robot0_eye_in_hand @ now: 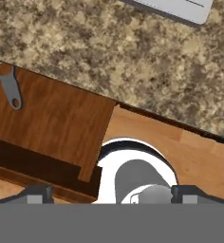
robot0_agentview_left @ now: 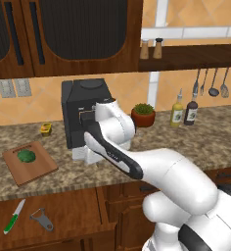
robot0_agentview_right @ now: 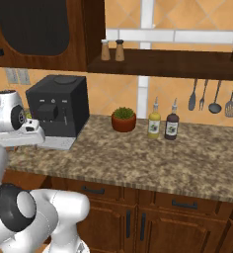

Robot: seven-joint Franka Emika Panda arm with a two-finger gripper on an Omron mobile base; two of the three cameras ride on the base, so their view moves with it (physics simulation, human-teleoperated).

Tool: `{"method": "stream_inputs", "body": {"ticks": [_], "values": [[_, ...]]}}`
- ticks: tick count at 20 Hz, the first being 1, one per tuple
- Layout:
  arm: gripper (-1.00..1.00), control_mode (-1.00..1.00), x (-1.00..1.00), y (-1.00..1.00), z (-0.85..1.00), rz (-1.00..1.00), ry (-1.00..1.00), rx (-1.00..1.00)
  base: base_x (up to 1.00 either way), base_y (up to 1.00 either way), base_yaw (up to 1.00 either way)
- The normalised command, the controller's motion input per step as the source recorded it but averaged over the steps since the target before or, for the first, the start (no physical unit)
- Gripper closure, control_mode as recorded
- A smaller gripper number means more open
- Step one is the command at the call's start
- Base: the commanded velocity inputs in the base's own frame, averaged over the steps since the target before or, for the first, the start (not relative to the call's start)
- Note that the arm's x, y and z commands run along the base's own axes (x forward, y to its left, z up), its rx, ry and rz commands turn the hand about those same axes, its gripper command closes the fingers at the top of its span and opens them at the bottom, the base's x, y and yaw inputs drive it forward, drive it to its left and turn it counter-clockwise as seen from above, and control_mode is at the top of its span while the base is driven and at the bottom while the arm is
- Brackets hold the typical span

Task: Place the appropriate cutting tool for cutting the broccoli skin on the cutting board.

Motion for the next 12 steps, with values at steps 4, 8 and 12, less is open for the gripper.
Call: {"method": "stream_inputs", "body": {"ticks": [4, 8, 12], "values": [[-1.00, -1.00, 0.00, 1.00, -0.93, 0.00, 0.03, -0.03, 0.00, 0.00, 0.00], [-1.00, -1.00, -0.05, 1.00, -0.63, -0.12, -0.10, -0.12, 0.00, 0.00, 0.00], [-1.00, -1.00, -0.03, 0.96, -0.28, -0.18, -0.05, -0.12, 0.00, 0.00, 0.00]]}}
